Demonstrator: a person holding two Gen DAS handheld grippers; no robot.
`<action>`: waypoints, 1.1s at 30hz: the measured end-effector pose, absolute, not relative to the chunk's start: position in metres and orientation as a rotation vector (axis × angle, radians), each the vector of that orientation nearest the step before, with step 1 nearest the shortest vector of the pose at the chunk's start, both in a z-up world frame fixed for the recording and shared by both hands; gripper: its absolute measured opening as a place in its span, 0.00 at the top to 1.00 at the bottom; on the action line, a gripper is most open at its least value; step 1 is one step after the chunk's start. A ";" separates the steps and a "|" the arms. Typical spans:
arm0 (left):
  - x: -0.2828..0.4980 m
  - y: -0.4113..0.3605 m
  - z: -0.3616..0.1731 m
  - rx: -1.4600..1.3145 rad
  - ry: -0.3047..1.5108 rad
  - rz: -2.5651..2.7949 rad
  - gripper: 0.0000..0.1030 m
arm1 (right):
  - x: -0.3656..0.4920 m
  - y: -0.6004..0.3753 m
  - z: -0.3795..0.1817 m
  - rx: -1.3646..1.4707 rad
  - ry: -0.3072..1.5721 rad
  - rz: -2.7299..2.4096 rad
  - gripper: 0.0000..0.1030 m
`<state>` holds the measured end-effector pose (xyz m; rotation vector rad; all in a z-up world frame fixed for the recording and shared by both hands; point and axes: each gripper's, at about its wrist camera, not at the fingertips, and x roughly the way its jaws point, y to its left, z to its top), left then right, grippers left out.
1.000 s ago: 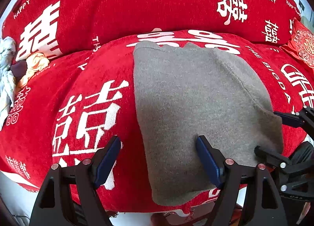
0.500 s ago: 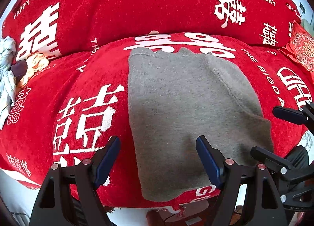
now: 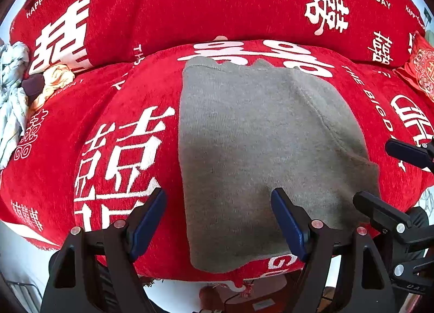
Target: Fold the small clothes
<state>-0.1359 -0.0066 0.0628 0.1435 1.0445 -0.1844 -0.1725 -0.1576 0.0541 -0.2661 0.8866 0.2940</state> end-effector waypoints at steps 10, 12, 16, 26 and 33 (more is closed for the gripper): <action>-0.136 -0.003 0.061 0.136 1.058 -0.183 0.22 | -0.173 -0.158 0.054 -0.263 0.886 0.289 0.28; -0.136 -0.003 0.061 0.141 1.057 -0.183 0.22 | -0.173 -0.159 0.054 -0.263 0.883 0.290 0.28; -0.137 -0.004 0.061 0.142 1.057 -0.183 0.22 | -0.174 -0.158 0.055 -0.263 0.879 0.291 0.28; -0.138 -0.005 0.063 0.149 1.055 -0.183 0.22 | -0.174 -0.159 0.056 -0.261 0.876 0.294 0.28; -0.137 -0.009 0.062 0.162 1.063 -0.176 0.22 | -0.174 -0.161 0.057 -0.251 0.869 0.300 0.28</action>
